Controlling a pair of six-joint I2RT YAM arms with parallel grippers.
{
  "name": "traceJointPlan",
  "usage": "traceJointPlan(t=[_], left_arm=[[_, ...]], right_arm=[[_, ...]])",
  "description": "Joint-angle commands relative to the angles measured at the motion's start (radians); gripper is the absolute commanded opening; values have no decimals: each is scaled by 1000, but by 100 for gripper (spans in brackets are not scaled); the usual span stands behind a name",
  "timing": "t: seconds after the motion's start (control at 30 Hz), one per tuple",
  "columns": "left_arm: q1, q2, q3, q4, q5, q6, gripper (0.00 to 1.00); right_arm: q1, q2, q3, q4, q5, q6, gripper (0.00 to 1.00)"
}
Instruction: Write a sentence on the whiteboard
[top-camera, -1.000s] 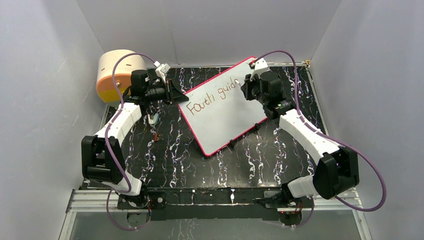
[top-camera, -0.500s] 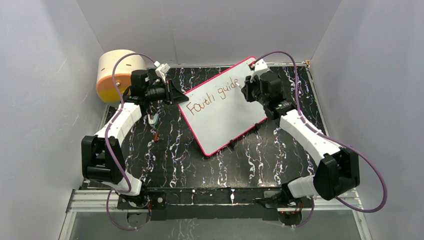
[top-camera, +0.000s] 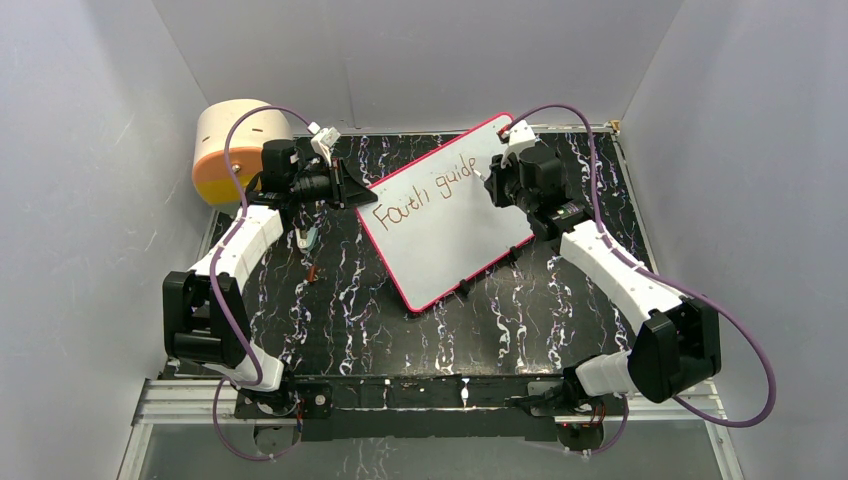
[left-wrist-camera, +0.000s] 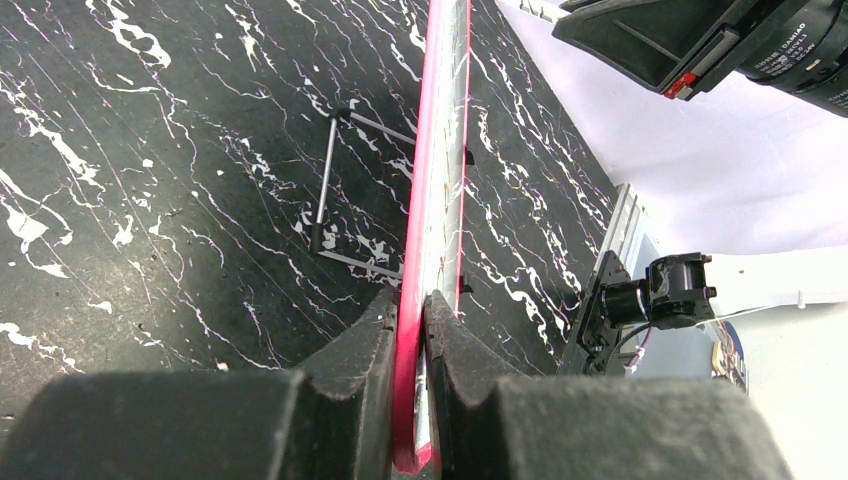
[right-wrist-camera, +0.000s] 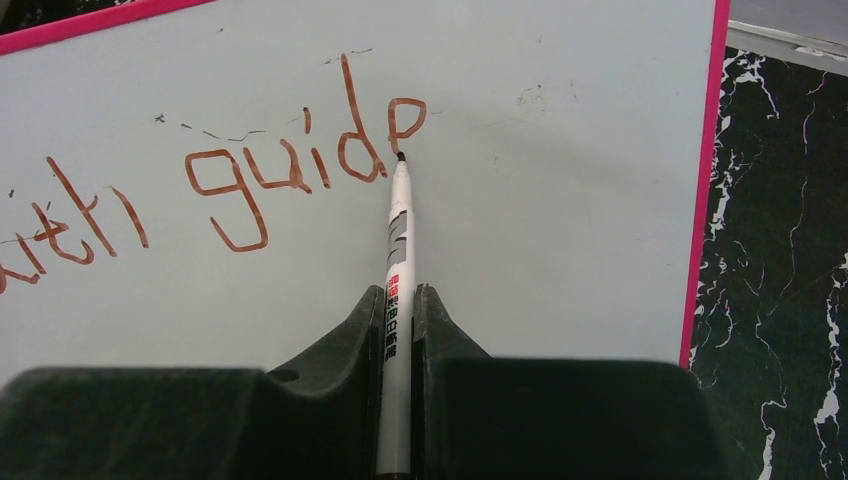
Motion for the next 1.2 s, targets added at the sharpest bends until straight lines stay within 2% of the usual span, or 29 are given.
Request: traceJointPlan(t=[0.0, 1.17], left_arm=[[-23, 42, -9, -88, -95, 53, 0], [-23, 43, -9, -88, -97, 53, 0]], right_arm=[[-2, -20, -3, -8, 30, 4, 0], [-5, -38, -13, 120, 69, 5, 0]])
